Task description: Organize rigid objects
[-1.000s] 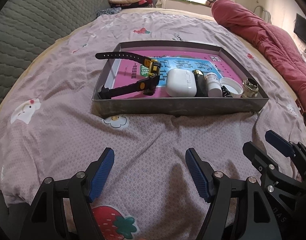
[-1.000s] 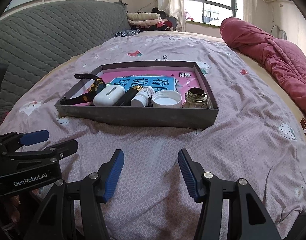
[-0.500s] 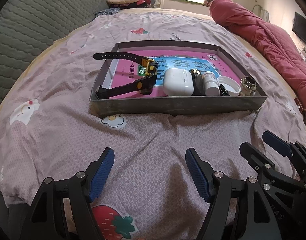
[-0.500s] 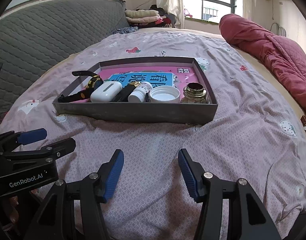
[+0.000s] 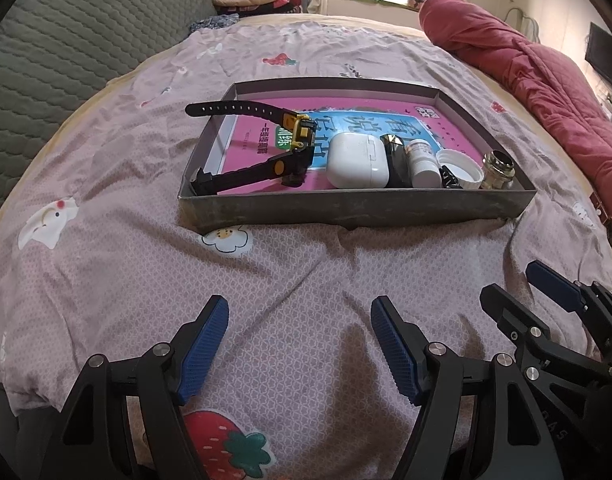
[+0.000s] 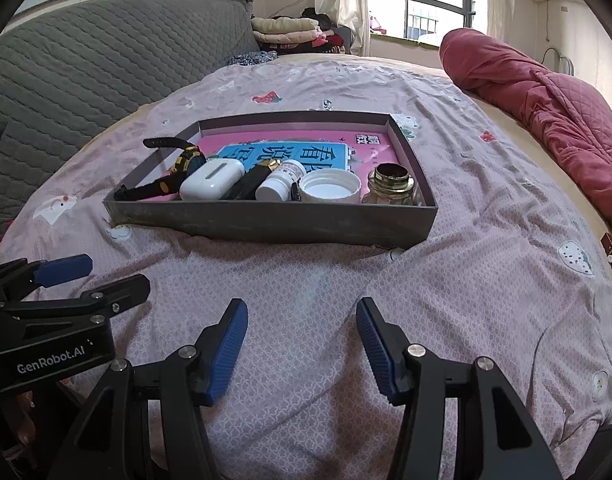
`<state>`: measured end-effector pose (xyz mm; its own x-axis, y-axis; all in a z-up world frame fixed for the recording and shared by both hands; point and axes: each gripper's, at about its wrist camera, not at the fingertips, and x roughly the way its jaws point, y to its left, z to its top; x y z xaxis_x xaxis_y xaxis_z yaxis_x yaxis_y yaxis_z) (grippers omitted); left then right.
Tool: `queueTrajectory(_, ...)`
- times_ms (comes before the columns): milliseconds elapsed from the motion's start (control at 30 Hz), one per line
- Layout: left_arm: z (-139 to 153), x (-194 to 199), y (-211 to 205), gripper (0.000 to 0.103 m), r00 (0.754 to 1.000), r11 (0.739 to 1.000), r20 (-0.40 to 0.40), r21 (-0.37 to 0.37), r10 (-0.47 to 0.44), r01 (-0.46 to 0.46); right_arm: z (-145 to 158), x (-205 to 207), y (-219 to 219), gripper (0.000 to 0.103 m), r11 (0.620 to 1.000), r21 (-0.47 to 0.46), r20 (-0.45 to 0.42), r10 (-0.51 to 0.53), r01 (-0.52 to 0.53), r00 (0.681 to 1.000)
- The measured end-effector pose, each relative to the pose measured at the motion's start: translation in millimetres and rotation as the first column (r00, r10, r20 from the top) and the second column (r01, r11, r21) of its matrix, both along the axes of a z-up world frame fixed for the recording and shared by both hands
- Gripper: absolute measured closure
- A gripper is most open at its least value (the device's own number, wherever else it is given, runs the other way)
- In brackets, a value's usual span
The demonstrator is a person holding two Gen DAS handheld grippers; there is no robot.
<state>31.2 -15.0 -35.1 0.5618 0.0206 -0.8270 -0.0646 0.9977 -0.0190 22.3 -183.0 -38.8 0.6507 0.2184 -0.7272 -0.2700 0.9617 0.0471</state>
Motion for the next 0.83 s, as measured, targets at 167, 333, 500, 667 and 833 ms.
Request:
queueTrajectory(167, -0.9, 0.4, 0.0, 0.028, 1.000, 1.000, 0.000, 0.000, 0.000, 0.000, 0.4, 0.5, 0.2, 0.047, 1.000, 0.000, 0.001, -0.001, 0.001, 1.000)
queueTrajectory(333, -1.8, 0.8, 0.5, 0.028, 1.000, 1.000, -0.003, -0.001, -0.001, 0.001, 0.1, 1.5, -0.1, 0.047, 1.000, 0.000, -0.001, -0.003, 0.003, 1.000)
queueTrajectory(500, -2.1, 0.9, 0.7, 0.028, 1.000, 1.000, -0.003, -0.002, -0.001, 0.001, -0.3, 2.6, -0.3, 0.047, 1.000, 0.002, -0.005, -0.005, 0.005, 1.000)
queueTrajectory(667, -3.7, 2.1, 2.1, 0.028, 1.000, 1.000, -0.003, -0.008, 0.001, -0.001, 0.0, 4.3, -3.1, 0.047, 1.000, 0.019, -0.008, -0.014, 0.014, 1.000)
queueTrajectory(833, -0.2, 6.7, 10.9, 0.028, 1.000, 1.000, 0.027, -0.018, 0.005, -0.004, 2.9, 9.8, -12.5, 0.047, 0.998, 0.041, -0.002, -0.042, 0.042, 0.999)
